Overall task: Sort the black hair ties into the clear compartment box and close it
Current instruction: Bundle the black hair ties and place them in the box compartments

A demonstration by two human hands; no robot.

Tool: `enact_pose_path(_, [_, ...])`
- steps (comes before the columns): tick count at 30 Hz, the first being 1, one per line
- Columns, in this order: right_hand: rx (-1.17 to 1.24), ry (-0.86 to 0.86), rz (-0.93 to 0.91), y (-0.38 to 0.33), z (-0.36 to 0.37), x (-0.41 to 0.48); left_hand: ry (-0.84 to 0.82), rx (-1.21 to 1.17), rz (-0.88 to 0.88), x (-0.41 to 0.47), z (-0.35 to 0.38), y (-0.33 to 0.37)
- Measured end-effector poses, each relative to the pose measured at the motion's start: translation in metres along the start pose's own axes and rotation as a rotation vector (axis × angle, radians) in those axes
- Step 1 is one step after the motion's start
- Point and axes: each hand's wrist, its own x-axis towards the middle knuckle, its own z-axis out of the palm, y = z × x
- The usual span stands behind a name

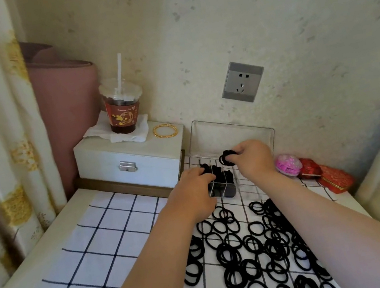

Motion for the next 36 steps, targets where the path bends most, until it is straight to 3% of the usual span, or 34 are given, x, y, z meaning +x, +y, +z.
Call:
enact_pose_path(7, [-0.533, 0.005, -0.181, 0.004, 0.009, 0.004, -0.018, -0.018, -0.021, 0.005, 0.003, 0.001])
enact_pose_path(14, [-0.925, -0.214, -0.202, -0.009, 0.02, 0.006, -0.026, -0.016, -0.037, 0.004, 0.005, 0.003])
enact_pose_path(17, [-0.899, -0.357, -0.192, -0.009, 0.017, 0.013, -0.034, -0.01, -0.032, 0.005, 0.004, 0.002])
enact_pose_path(22, [-0.659, -0.548, -0.192, -0.008, -0.009, 0.023, -0.046, -0.016, -0.039, 0.005, 0.002, 0.004])
enact_pose_path(27, [-0.493, -0.448, -0.246, 0.001, -0.027, 0.014, -0.054, -0.03, -0.047, 0.004, 0.001, 0.006])
enact_pose_path(32, [-0.534, -0.388, -0.403, 0.009, -0.023, -0.001, -0.066, -0.024, -0.044, 0.003, 0.0, 0.007])
enact_pose_path(36, [-0.705, -0.411, -0.494, 0.008, -0.015, -0.004, -0.063, -0.028, -0.038, 0.004, 0.0, 0.007])
